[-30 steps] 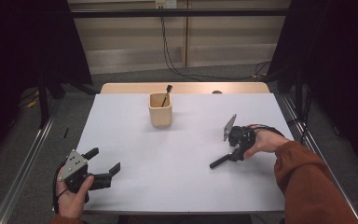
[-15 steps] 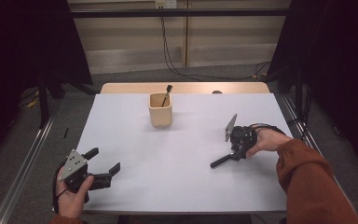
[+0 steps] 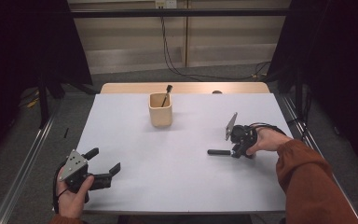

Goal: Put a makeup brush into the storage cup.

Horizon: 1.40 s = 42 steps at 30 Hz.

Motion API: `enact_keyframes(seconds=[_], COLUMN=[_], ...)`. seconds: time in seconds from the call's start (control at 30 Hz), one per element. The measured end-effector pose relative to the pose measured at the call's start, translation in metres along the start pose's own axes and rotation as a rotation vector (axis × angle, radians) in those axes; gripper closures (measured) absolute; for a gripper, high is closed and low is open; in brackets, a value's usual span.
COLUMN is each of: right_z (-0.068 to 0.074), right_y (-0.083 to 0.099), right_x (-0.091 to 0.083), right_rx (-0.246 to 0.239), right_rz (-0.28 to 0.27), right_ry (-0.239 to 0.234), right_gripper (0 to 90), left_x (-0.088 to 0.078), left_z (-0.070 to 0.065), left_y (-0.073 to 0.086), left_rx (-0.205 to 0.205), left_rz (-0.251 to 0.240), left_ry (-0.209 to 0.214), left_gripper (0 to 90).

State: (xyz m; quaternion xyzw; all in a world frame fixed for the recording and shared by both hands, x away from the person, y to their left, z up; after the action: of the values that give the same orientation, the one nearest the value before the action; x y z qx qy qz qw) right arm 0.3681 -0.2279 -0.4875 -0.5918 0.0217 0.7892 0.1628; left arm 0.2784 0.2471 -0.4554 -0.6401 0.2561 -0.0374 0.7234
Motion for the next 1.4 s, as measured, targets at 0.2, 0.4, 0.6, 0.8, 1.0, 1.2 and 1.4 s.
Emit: enact_keyframes(seconds=[0.2, 0.4, 0.6, 0.8, 1.0, 1.2, 1.4], right_z=[-0.001, -0.001, -0.001, -0.001, 0.002, 0.006, 0.008], right_y=[-0.001, -0.002, 0.0, 0.005, 0.005, 0.006, 0.007], right_x=[0.0, -0.002, -0.01, -0.018, -0.023, -0.026, -0.029], right_rx=[0.018, 0.04, 0.072, 0.105, 0.141, 0.148, 0.167], right_rz=[-0.002, -0.038, -0.096, -0.165, -0.268, -0.37, -0.473], right_ry=[0.003, 0.008, 0.024, 0.064, 0.109, 0.141, 0.164], right_gripper=[72.0, 72.1, 72.1, 72.1, 72.1, 72.1, 72.1], left_x=[0.0, 0.0, -0.001, -0.001, -0.002, -0.002, -0.002], left_z=[0.0, 0.0, 0.0, 0.0, 0.0, 0.0, 0.0], left_y=[0.0, 0.0, 0.0, 0.0, -0.001, -0.001, -0.001], left_rx=[-0.006, -0.007, -0.005, -0.006, -0.006, -0.005, -0.01], left_rz=[0.004, 0.003, 0.002, -0.001, -0.014, -0.014, -0.012], left_ry=[0.0, -0.001, 0.001, 0.0, 0.001, 0.0, 0.002], left_gripper=[2.3, 2.3, 2.3, 2.3, 2.3, 2.3, 2.3])
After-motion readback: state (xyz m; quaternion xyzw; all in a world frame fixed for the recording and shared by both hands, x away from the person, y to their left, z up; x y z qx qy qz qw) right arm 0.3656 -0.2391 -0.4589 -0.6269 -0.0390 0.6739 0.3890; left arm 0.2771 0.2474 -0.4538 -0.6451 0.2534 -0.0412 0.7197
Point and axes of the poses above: each handheld gripper's, and its own axes: x roughly forward along the jaws, y roughly out of its underside, z roughly to its left, the point moved 4 cm from there along x, roughly forward along the jaws, and after that the axes turned 15 degrees about -y, right-handed, at the moved point
